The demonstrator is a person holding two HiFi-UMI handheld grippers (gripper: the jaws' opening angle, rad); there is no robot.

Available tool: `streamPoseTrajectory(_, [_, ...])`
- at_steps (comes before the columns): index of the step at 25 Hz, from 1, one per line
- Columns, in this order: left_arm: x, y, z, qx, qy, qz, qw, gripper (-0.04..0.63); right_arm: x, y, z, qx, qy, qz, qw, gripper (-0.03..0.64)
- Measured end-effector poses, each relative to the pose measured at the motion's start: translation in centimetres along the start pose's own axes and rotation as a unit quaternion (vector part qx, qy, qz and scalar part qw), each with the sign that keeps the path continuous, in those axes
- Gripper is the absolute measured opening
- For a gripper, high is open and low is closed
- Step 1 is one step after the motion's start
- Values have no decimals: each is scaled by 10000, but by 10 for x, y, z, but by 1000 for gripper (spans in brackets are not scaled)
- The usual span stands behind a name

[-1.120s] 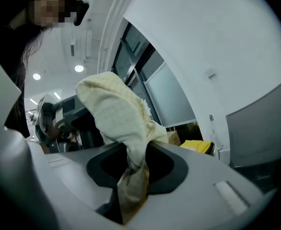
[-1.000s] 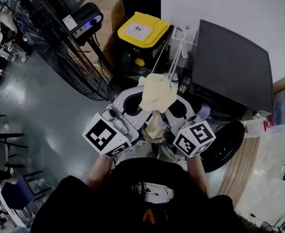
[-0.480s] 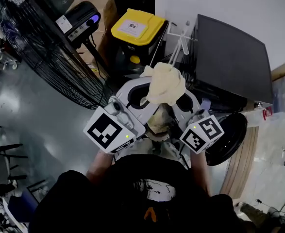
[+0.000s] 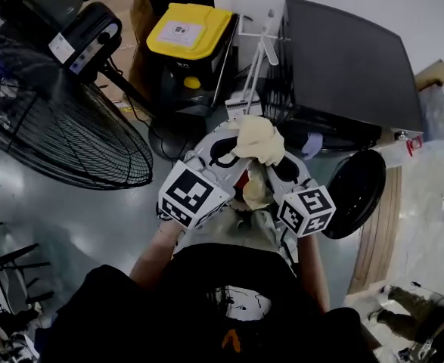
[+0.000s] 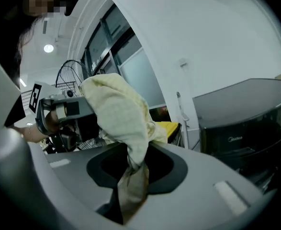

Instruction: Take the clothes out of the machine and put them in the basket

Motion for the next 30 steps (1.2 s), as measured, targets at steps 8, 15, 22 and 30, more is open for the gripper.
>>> streamPoseTrajectory(8, [63, 4, -98, -114, 1187, -327, 9923, 17, 22, -57, -92, 129, 832, -773, 9934, 114])
streamPoseTrajectory(15, [118, 7, -202, -1, 2568, -634, 9644, 73, 49, -107, -181, 699, 1439, -1094, 9810, 114])
streamPoseTrajectory(22, [145, 13, -274, -153, 3347, -724, 9394, 209, 70, -136, -252, 1293, 1980, -1280, 9632, 112])
streamPoseTrajectory(30, [146, 3, -315, -176, 3653, -794, 9273, 209, 104, -153, -308, 1695, 2499, -1266, 9449, 110])
Point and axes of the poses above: the fingertips, and each gripper's own axes: x forward along the fingers, y to its left, z out of its top, the point moved 3 cm from there along -x, backward along the fingers, and after that the axes turned 10 degrees about y, right-handed, at the moved point
